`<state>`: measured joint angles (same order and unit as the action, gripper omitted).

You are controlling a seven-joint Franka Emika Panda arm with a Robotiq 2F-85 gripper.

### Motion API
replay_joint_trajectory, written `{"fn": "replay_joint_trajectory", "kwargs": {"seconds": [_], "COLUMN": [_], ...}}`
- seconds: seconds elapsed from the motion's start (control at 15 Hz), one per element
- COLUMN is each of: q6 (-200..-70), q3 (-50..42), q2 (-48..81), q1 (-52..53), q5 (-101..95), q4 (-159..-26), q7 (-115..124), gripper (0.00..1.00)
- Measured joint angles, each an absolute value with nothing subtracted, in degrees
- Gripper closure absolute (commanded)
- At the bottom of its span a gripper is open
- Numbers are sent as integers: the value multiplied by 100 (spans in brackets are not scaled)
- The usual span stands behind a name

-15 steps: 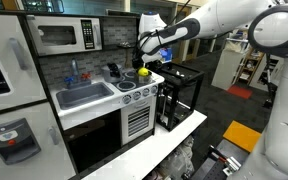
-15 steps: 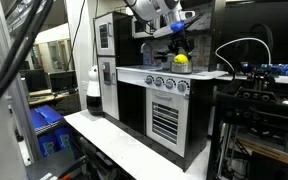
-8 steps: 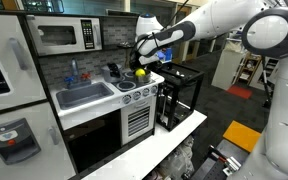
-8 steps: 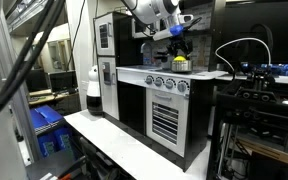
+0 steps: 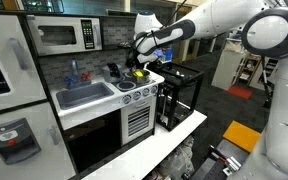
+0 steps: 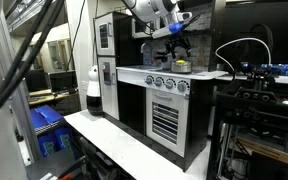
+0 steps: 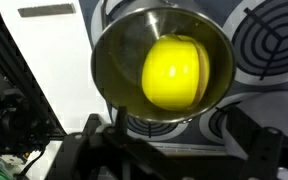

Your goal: Pick up the tennis ball from the sink and put it in the grey pot

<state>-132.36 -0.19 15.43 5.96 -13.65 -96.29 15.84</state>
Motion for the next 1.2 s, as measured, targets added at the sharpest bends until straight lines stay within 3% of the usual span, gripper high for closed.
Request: {"fn": "replay_joint_trajectory", "kwargs": {"seconds": [1.2], "q6": [-11609], "q3": [633], "q2": [-90], "q1": [827], "q5": [-647], "q4": [-9569], "q7": [860], "gripper": [0]}}
